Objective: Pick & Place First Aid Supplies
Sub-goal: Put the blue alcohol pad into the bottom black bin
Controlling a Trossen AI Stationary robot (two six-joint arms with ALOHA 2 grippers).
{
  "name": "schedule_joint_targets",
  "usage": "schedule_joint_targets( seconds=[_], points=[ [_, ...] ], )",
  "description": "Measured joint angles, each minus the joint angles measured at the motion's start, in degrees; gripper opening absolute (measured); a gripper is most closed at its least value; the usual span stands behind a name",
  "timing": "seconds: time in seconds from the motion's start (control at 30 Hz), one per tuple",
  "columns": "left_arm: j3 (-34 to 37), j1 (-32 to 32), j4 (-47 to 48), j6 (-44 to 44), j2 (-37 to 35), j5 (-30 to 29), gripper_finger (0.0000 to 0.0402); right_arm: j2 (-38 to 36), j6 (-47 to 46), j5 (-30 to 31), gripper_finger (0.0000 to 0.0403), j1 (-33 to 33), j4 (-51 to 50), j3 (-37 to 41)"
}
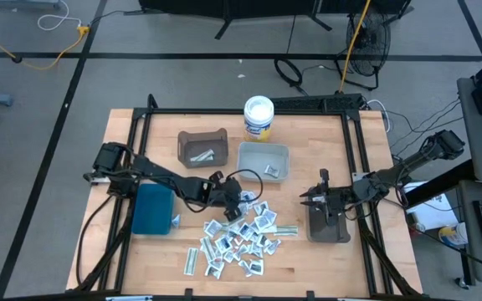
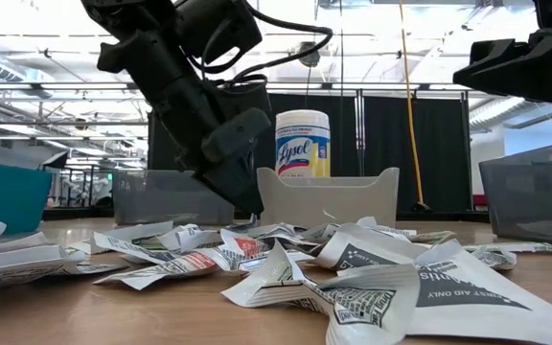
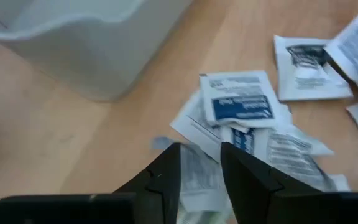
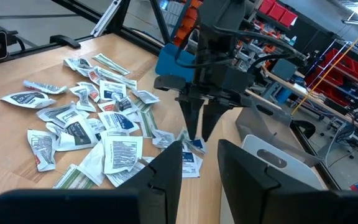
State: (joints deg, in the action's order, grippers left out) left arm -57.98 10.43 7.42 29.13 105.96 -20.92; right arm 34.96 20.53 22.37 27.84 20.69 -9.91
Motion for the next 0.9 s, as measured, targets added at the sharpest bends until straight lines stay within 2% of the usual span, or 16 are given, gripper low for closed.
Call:
schedule_joint_targets(
  seconds=[0.27,0.5,0.57,0.7,0.9],
  points=[
    [0.0,0.0,-0.1,1.7,2.2,1.6,0.0098,0.0,-0.1,0.0,0.01,0.0,0.0,0.0],
    [0.0,0.0,0.2,1.4,2.1,-0.4,0.0091,0.0,-0.2,0.0,0.01,0.0,0.0,0.0],
    [0.0,0.0,0.3,1.4,2.1,-0.4,0.0074,0.0,-0.2,0.0,0.01,0.0,0.0,0.0],
    [0.0,0.1,0.0,1.1,2.1,-0.6,0.0015,0.0,-0.2,0.0,0.01,0.0,0.0,0.0],
    [0.0,0.7,-0.2,1.0,2.1,-0.6,0.0004,0.0,-0.2,0.0,0.01,0.0,0.0,0.0]
  ],
)
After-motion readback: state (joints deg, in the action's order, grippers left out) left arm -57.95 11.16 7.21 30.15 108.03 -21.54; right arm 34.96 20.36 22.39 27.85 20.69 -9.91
